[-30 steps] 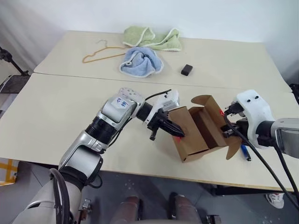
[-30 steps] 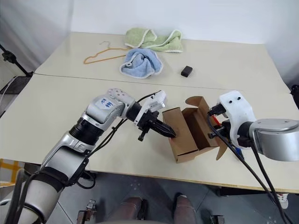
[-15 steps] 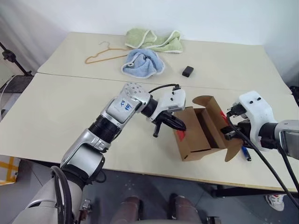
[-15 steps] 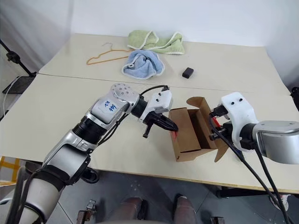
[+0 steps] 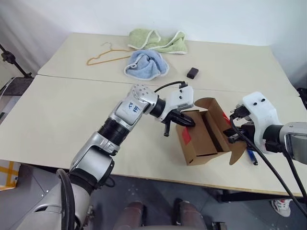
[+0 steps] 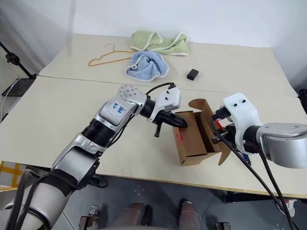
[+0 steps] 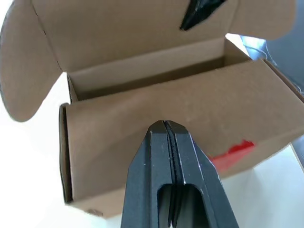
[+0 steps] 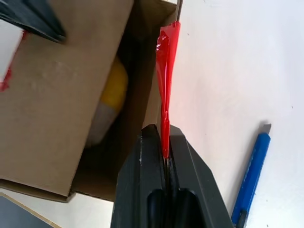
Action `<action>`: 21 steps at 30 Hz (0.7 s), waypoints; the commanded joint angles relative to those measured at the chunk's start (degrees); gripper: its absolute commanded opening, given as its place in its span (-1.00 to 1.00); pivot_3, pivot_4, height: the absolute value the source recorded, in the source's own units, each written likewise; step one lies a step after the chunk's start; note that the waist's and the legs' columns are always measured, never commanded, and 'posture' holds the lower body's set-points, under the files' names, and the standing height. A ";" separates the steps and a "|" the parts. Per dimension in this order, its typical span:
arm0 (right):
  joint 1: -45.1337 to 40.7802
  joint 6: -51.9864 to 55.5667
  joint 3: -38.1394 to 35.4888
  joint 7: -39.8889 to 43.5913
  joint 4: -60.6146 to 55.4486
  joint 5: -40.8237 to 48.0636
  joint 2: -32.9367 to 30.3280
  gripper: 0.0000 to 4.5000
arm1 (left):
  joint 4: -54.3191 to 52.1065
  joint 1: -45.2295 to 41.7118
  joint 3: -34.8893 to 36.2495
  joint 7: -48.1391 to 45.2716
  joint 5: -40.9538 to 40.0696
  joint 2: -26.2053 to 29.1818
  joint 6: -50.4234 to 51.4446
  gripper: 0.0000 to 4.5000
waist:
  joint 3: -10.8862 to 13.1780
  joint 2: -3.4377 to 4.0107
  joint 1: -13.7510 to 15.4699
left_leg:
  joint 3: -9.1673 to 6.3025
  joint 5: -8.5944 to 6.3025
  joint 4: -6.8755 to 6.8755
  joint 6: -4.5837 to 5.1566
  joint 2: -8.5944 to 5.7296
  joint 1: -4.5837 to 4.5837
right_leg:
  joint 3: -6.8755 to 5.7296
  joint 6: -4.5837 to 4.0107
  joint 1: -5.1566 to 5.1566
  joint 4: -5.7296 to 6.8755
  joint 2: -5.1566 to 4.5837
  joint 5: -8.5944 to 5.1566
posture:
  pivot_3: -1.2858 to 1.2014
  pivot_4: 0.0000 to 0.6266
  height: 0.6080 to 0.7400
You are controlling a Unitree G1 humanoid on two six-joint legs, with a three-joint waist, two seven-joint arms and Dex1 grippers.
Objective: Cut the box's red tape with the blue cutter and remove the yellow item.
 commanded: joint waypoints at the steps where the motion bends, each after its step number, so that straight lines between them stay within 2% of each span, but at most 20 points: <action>1: -1.03 -0.59 0.14 -0.33 -0.49 0.74 0.92 -1.00 | 2.16 2.07 -3.64 -0.65 3.94 0.12 -1.48 -1.00 | 0.00 0.00 0.00 | 0.00 0.00 0.00 0.00 0.01 0.00 | 0.00 0.00 0.00 0.00 -0.01 0.00 | 0.03 -0.52 1.00; 4: 2.08 -1.59 -1.51 -0.69 -0.16 0.74 0.86 -1.00 | 2.02 3.72 -4.64 -1.95 5.22 1.77 -1.93 -1.00 | -0.03 0.01 -0.06 | 0.01 0.00 -0.01 -0.01 0.05 0.03 | 0.02 0.00 0.00 0.02 -0.04 0.00 | 0.03 -0.52 1.00; 11: 13.70 -3.03 -10.58 -0.98 3.32 0.74 1.79 -1.00 | -1.38 6.74 -5.29 -4.82 6.13 6.93 0.32 -1.00 | -0.09 0.00 -0.19 | 0.06 -0.03 -0.06 -0.07 0.20 0.31 | 0.05 -0.05 0.22 0.01 0.00 -0.01 | 0.03 -0.52 1.00; 15: 18.02 -3.33 -14.68 -1.51 6.26 0.74 4.80 -1.00 | -3.16 8.25 -5.79 -5.05 6.82 9.02 1.32 -1.00 | -0.18 0.14 -0.19 | -0.02 -0.12 -0.15 -0.04 0.37 0.88 | 0.11 -0.10 0.93 -0.36 0.00 -0.04 | 0.03 -0.52 1.00; 21: 21.05 -2.65 -15.13 -3.50 10.09 0.74 9.20 -1.00 | -6.38 10.00 -6.20 -6.08 6.29 11.20 4.32 -1.00 | -0.44 0.36 0.36 | -0.11 -0.36 -0.07 0.30 0.43 0.96 | 0.07 -0.30 1.20 -0.62 -0.08 0.08 | 0.03 -0.52 1.00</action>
